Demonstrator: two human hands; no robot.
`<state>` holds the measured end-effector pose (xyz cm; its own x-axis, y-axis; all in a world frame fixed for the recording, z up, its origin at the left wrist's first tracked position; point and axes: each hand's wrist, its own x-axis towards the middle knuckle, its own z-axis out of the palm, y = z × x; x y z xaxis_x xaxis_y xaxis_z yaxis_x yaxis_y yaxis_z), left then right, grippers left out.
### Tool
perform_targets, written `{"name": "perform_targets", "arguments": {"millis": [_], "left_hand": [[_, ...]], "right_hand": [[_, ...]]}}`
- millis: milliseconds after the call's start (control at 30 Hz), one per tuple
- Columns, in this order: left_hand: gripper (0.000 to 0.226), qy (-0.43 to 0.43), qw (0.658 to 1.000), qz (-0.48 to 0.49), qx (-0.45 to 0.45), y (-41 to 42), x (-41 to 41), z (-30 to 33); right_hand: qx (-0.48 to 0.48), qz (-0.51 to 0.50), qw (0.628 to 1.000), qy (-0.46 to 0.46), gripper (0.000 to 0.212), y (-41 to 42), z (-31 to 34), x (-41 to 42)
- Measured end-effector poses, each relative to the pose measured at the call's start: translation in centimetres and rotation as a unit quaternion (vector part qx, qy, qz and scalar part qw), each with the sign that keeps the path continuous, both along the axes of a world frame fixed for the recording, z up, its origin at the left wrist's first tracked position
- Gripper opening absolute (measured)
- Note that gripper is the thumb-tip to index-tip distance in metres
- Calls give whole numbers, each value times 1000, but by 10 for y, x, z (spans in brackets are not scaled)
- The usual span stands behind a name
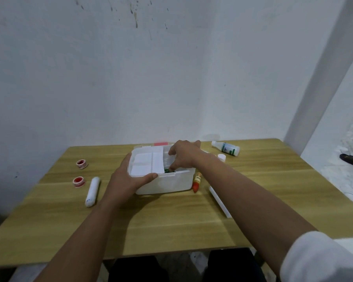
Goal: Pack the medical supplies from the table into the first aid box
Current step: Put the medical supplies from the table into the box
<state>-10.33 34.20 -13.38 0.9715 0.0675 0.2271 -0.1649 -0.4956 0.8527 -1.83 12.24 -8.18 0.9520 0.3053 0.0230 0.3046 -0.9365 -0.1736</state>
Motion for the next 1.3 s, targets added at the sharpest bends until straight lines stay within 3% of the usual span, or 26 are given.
{"name": "perform_targets", "arguments": {"millis": [500, 667, 767, 833, 900, 1100, 1300], "left_hand": [[102, -5, 1000, -3, -18, 0, 2, -2], [115, 20, 1000, -10, -9, 4, 4, -2], [119, 31, 999, -28, -10, 8, 7, -1], [118, 33, 999, -39, -8, 10, 8, 1], [113, 32, 998, -57, -8, 12, 9, 3], [103, 28, 998, -62, -4, 12, 12, -1], [111, 30, 999, -39, -7, 11, 18, -9]], "right_hand": [[48, -5, 999, -5, 57, -3, 3, -9], [35, 12, 999, -18, 58, 1, 4, -10], [111, 2, 994, -6, 53, -16, 17, -7], [211, -6, 977, -13, 42, -38, 28, -2], [252, -34, 966, -50, 30, -64, 37, 5], [212, -164, 961, -66, 23, -144, 31, 26], [159, -230, 960, -19, 27, -191, -4, 21]]}}
